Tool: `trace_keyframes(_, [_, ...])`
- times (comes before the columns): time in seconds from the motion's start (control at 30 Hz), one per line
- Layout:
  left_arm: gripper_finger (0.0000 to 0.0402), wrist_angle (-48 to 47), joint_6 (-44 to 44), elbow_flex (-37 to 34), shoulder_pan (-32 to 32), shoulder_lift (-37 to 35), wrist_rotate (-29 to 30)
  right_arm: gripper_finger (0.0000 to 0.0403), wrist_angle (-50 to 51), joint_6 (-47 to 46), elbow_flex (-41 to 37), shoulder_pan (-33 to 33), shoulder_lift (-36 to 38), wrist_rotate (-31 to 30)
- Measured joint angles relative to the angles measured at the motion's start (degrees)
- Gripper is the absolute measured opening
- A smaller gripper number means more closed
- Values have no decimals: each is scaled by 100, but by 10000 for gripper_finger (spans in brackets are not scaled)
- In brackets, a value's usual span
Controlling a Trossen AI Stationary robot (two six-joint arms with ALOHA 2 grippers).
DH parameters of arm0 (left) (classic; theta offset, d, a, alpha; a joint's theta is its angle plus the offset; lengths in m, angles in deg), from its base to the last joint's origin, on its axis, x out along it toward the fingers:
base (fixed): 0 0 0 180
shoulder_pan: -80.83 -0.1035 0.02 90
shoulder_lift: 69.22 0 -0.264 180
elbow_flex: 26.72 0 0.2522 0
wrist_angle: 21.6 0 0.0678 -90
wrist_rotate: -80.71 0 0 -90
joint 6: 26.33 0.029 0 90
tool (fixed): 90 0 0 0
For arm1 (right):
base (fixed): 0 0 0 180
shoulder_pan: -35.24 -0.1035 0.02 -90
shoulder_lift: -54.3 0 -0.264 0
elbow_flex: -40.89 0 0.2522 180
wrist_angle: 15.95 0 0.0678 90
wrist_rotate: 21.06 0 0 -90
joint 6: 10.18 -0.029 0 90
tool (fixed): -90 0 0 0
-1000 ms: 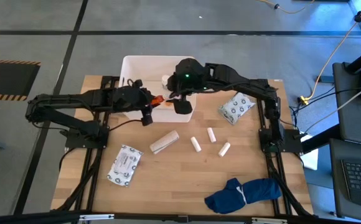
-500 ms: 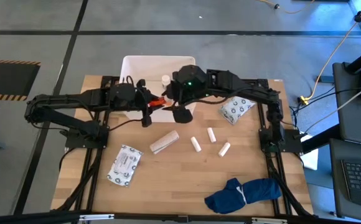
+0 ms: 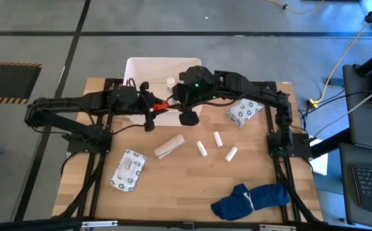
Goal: Pick & place medical supplies in basket/bin
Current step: Put the red medicine bottle into the white bin
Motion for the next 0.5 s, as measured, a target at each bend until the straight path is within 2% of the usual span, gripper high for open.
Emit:
trace_keyframes(0.23, [184, -132, -55, 0, -7, -3, 37, 117, -41, -4, 0, -4, 0, 18])
trace_keyframes(0.37, [213, -602, -214, 0, -11, -3, 101, 117, -34, -6, 0, -9, 0, -325])
trace_keyframes(0.5, [234, -1051, -237, 0, -7, -1, 404, 117, -14, -6, 0, -2, 0, -369])
